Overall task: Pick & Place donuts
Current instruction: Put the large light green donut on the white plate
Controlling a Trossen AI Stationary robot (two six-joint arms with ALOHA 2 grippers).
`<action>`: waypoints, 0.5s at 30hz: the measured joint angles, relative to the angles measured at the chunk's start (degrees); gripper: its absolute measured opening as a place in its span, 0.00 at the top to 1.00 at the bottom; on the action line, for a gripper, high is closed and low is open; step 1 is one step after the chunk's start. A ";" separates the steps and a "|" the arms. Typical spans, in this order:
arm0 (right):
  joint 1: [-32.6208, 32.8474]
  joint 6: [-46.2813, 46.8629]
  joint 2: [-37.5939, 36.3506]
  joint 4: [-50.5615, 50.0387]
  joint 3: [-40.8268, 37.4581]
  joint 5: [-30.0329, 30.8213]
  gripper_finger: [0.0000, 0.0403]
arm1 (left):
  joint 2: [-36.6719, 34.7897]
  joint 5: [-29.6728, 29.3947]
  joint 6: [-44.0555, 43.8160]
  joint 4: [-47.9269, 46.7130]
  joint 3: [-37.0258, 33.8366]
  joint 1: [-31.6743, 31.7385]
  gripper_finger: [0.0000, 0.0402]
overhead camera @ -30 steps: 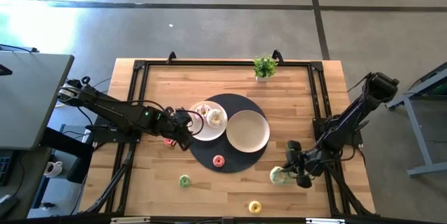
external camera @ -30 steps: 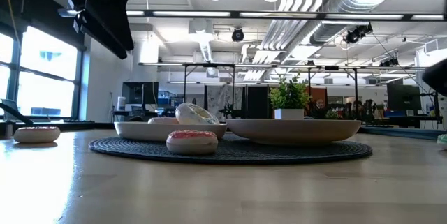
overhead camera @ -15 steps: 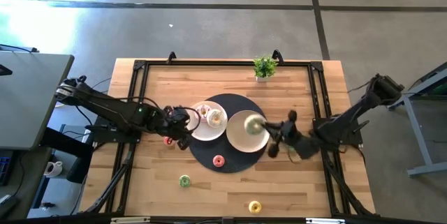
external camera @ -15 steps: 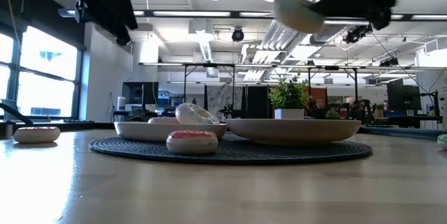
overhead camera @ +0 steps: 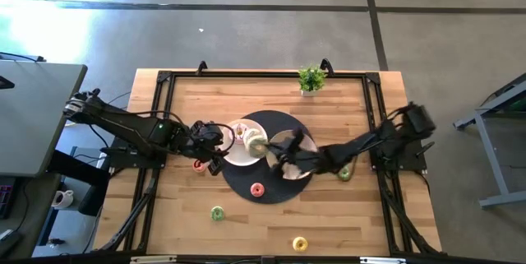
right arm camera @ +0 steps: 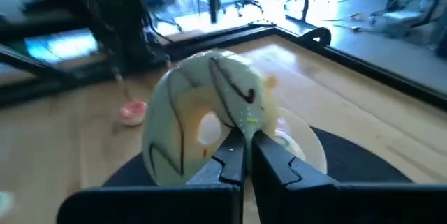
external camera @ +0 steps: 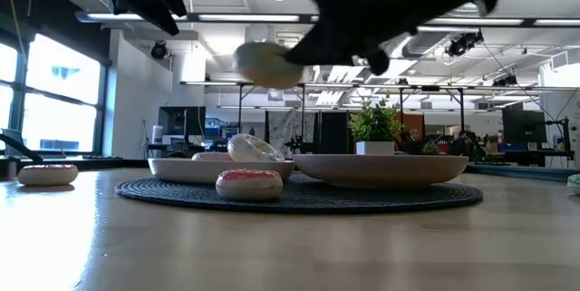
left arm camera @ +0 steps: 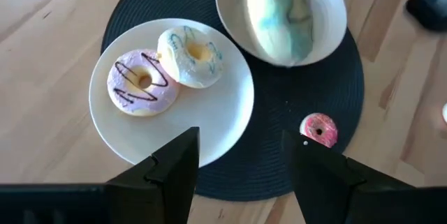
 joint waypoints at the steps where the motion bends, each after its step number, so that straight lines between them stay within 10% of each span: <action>1: 0.00 -0.52 1.68 -3.28 2.87 -0.59 0.99 | -0.01 -0.01 0.00 0.01 0.00 0.01 0.50; 15: -1.67 2.93 22.98 -28.05 31.82 -0.44 0.99 | 0.01 1.71 -0.02 -0.91 -0.02 0.00 0.50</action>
